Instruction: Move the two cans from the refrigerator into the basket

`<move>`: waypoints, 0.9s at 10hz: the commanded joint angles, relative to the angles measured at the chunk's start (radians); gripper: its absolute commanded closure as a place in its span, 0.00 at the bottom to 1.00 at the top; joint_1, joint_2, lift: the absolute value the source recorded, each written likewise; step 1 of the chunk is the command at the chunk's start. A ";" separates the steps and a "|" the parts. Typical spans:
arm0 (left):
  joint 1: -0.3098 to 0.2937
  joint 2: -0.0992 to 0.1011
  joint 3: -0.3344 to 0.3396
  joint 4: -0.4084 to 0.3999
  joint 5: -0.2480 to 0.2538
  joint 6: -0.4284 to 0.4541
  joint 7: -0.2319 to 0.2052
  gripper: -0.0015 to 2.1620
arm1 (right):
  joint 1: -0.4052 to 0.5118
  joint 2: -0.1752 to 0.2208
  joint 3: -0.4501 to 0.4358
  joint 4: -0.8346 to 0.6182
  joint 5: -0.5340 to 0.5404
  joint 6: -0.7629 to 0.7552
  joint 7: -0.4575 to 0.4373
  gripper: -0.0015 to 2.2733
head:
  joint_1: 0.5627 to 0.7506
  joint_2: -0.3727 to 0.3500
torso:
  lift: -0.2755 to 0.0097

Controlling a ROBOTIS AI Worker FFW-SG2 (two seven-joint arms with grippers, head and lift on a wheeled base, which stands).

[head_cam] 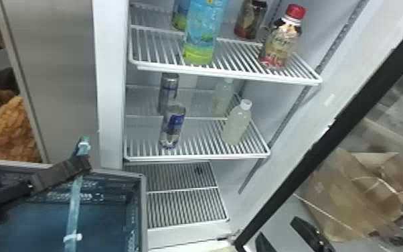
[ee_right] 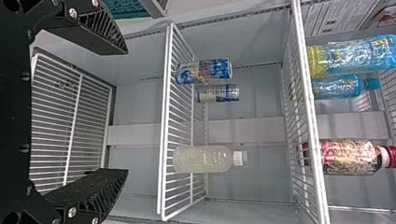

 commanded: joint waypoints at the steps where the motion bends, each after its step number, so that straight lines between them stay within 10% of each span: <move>1: 0.005 -0.002 -0.001 0.000 0.017 0.000 0.001 0.56 | -0.001 0.000 0.001 0.001 0.000 0.000 0.000 0.06 | 0.70 0.03 | 0.20; 9: 0.017 -0.009 -0.001 0.000 0.043 -0.003 0.018 0.56 | -0.082 -0.008 0.023 0.014 0.036 0.000 0.000 0.06 | 0.70 0.03 | 0.20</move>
